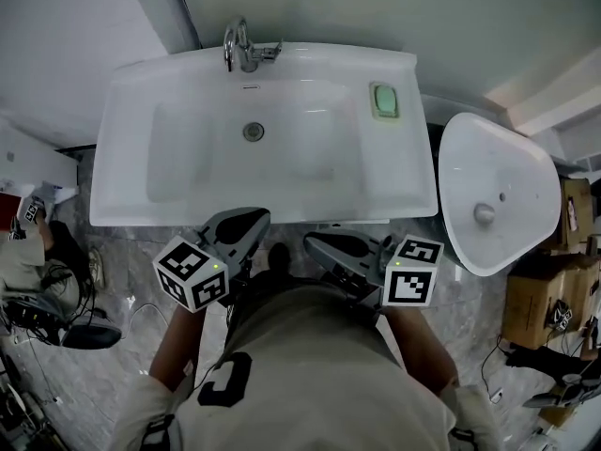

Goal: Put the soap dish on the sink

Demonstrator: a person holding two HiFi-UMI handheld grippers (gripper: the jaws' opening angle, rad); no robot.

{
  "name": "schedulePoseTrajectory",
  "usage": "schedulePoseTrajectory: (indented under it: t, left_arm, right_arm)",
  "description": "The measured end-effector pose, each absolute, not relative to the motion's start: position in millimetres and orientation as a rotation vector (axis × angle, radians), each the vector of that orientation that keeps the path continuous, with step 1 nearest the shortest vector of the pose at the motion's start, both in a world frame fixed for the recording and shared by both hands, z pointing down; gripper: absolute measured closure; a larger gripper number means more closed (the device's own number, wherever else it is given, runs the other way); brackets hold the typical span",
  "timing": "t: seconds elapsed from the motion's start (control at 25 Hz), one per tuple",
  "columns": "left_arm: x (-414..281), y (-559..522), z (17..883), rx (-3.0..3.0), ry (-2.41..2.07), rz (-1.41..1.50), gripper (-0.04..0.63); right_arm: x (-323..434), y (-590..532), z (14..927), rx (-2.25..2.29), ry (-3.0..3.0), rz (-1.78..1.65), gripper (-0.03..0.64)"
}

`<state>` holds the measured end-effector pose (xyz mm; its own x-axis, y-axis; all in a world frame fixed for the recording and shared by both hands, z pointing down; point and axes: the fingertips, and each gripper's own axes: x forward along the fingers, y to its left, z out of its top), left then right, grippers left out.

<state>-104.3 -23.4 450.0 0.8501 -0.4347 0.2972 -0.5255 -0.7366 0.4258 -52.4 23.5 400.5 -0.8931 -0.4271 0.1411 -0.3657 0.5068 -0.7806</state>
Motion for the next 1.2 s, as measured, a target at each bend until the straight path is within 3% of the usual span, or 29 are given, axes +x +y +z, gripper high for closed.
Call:
schedulePoseTrajectory:
  t: [0.56,1.2]
  left_arm:
    - [12.2,33.6,430.4,2.625,-0.556,0.303,0.575]
    - [-31.4,89.1,446.7,2.529,-0.797,0.508,0.575]
  right_arm:
    - [43.1,86.0,394.9,-0.844,2.634,-1.266,0.607]
    - [50.6,149.4,414.8,-0.610,2.593,-1.458,0.607]
